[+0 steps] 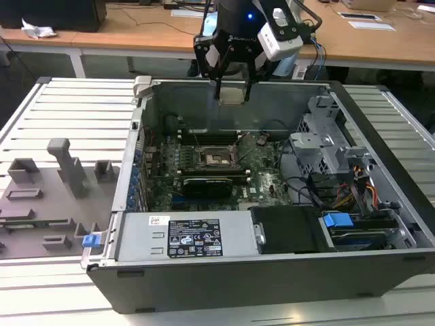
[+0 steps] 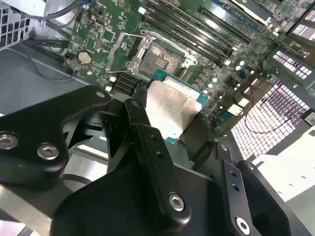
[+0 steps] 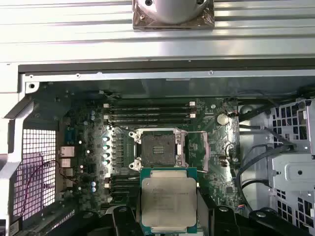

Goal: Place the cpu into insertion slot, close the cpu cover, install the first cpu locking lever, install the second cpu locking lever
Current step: 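Place the cpu into insertion slot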

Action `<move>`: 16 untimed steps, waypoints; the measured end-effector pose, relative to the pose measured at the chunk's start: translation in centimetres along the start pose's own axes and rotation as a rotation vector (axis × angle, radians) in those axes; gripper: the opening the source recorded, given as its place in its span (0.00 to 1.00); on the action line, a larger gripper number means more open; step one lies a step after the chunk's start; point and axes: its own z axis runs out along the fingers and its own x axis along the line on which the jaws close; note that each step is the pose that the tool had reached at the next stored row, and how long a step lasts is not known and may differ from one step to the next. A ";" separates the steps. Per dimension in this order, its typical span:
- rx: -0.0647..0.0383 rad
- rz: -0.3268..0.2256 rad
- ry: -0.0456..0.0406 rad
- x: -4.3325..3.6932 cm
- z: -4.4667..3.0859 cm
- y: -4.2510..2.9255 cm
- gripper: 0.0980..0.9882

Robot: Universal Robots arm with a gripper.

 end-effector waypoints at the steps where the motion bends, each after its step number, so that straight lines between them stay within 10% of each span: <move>1: 0.000 0.000 0.0000 0.00 0.00 0.00 0.50; 16: 0.021 0.295 -0.0278 -0.01 0.21 -0.07 0.50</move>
